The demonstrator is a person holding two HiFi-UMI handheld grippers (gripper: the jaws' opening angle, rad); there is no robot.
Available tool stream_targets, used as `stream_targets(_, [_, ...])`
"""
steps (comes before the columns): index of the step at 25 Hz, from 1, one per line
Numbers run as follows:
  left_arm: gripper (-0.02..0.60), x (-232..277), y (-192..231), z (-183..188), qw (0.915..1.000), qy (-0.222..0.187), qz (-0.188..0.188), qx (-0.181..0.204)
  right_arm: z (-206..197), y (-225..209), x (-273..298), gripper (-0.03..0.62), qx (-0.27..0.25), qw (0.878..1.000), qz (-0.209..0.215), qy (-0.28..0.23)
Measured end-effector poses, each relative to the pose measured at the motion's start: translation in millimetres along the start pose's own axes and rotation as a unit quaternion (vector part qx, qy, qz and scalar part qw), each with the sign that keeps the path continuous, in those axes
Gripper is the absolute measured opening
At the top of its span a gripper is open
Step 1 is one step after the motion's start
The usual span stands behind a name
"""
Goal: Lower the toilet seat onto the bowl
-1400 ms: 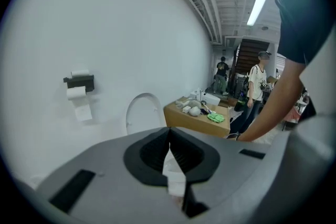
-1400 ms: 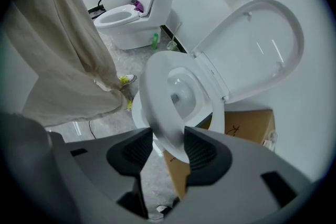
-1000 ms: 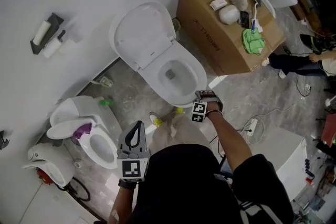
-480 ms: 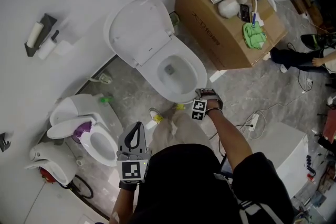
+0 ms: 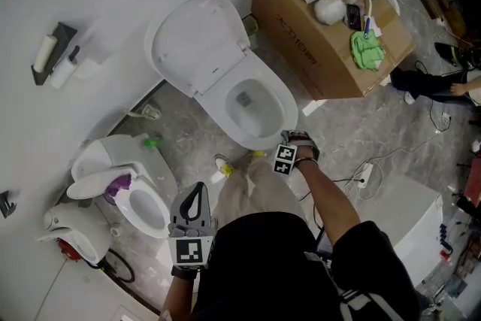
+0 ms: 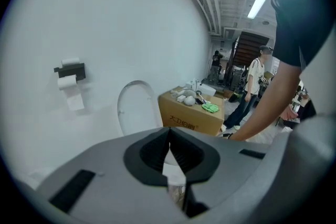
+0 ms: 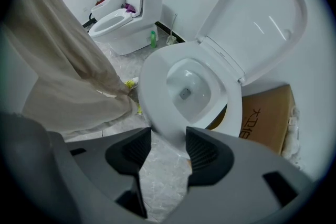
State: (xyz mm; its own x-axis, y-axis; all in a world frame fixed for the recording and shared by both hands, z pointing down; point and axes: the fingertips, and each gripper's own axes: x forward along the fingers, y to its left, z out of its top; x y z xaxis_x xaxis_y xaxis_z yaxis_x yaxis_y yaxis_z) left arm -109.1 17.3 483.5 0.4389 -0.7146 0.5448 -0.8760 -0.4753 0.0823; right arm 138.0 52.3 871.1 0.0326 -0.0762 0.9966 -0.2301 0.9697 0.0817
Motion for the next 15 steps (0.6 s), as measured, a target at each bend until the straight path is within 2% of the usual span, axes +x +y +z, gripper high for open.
stream_targets(15, [0.012, 5, -6, -29, 0.9988, 0.049, -0.002, -0.007, -9, 13, 30, 0.201, 0.023, 1.000, 0.019, 0.009])
